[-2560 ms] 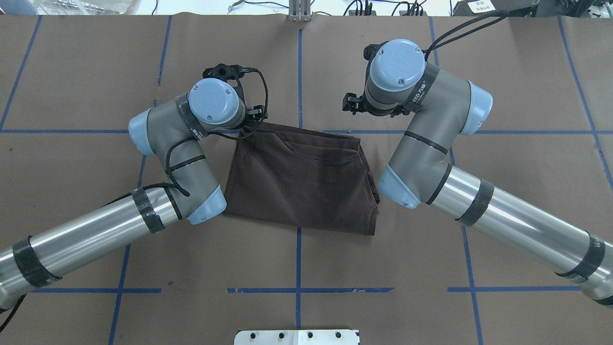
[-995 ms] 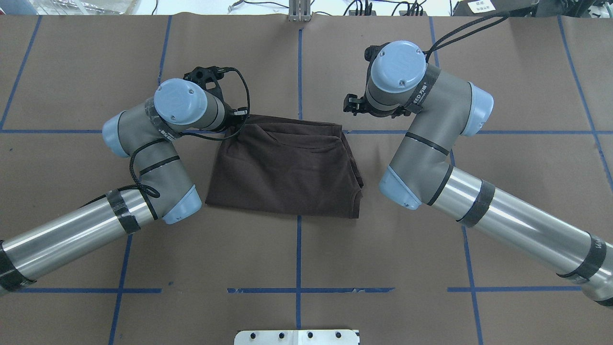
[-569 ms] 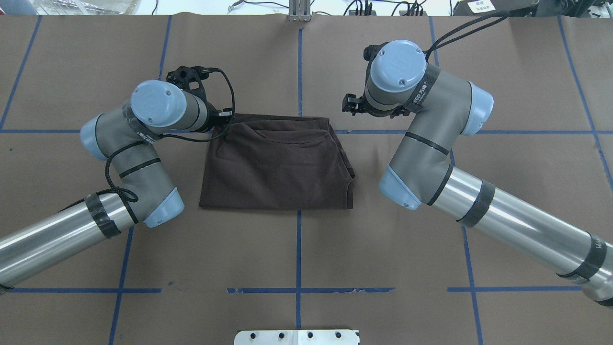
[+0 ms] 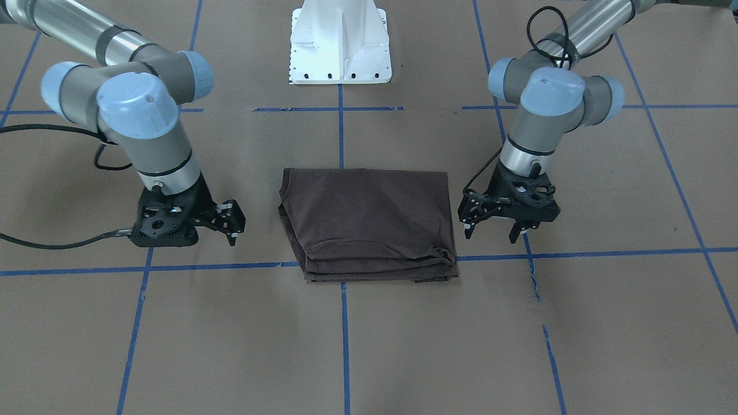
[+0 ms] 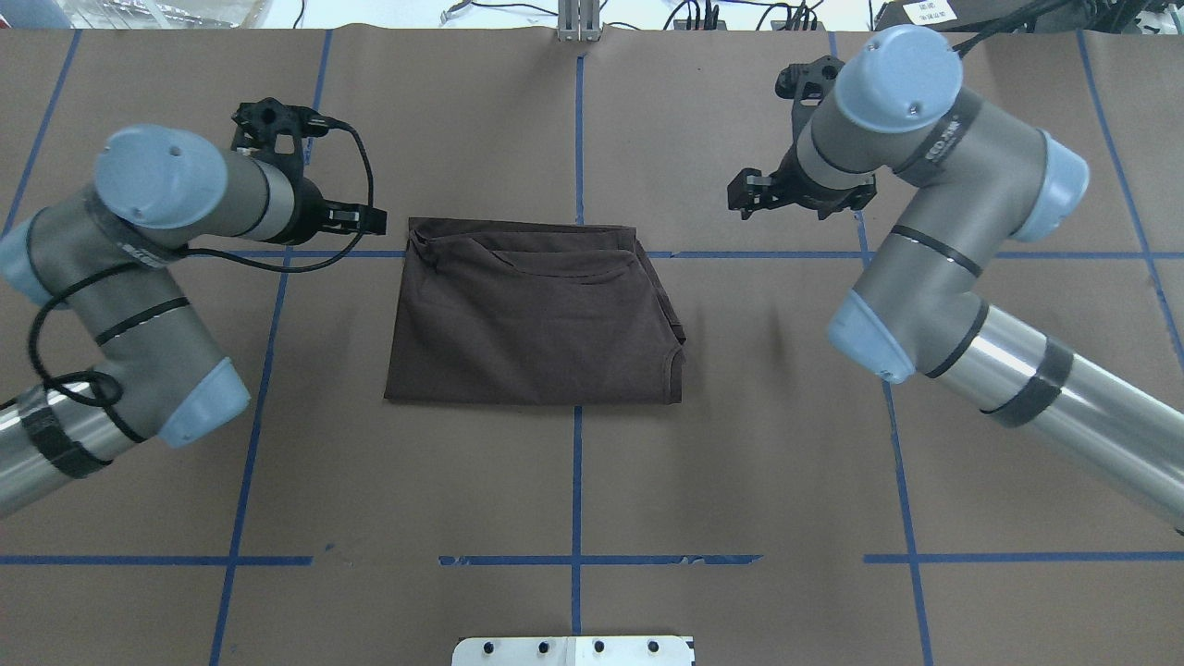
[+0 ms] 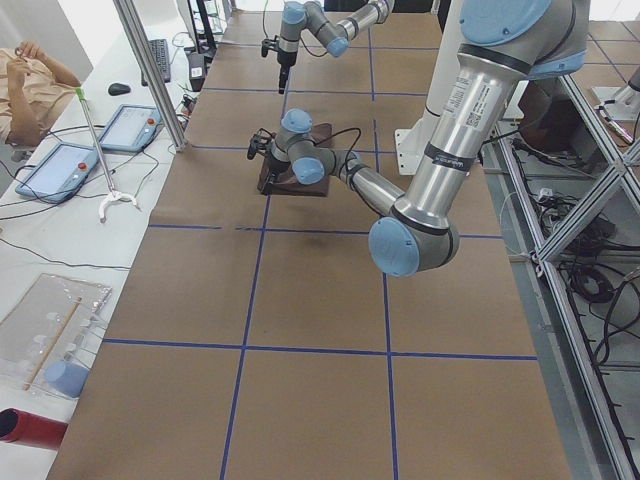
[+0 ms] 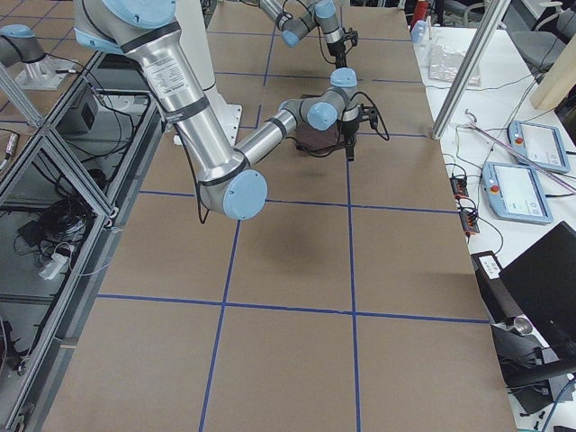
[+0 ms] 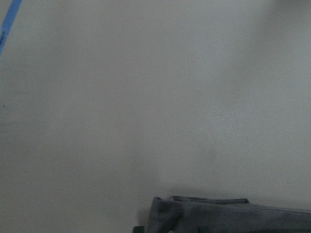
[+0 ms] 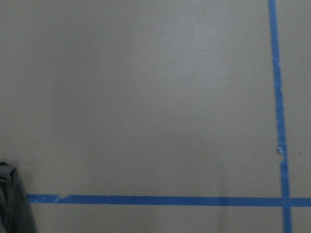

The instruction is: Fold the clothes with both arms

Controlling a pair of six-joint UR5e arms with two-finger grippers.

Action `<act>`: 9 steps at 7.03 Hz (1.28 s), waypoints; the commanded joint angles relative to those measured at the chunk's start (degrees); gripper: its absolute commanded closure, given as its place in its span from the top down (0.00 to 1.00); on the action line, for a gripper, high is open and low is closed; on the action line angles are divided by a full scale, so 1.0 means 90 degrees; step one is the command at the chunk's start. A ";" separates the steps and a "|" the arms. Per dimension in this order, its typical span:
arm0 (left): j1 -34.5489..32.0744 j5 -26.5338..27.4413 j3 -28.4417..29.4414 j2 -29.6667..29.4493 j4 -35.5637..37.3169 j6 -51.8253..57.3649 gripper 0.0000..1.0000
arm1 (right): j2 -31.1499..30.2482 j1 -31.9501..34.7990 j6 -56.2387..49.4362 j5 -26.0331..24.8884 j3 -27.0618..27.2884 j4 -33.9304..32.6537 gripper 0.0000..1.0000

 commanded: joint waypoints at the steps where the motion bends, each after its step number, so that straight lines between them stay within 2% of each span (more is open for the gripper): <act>1: -0.0853 -0.0725 -0.1126 0.1447 0.0118 0.1689 1.00 | -0.1620 0.1174 -0.2030 0.0950 0.0895 0.0016 1.00; 2: -0.1477 -0.1184 -0.1274 0.2024 0.0050 0.2520 1.00 | -0.2460 0.2061 -0.3404 0.1439 0.1170 0.0006 1.00; 4: -0.3008 -0.2276 -0.1189 0.3089 0.0040 0.4881 1.00 | -0.3810 0.3684 -0.6073 0.1891 0.1067 -0.0052 1.00; 5: -0.3558 -0.2717 -0.0985 0.3559 0.0137 0.4979 1.00 | -0.4609 0.4039 -0.6471 0.1825 0.1114 -0.0014 1.00; 6: -0.3979 -0.3079 -0.0451 0.3679 0.0089 0.5038 1.00 | -0.5033 0.4149 -0.6485 0.1873 0.1037 0.0006 1.00; 7: -0.4873 -0.3131 -0.0194 0.3690 0.0118 0.5058 1.00 | -0.5153 0.4247 -0.6446 0.1883 0.0978 -0.0013 1.00; 9: -0.4959 -0.3734 -0.0095 0.4129 0.0690 0.5728 1.00 | -0.5281 0.4267 -0.6484 0.2399 0.0696 -0.0082 1.00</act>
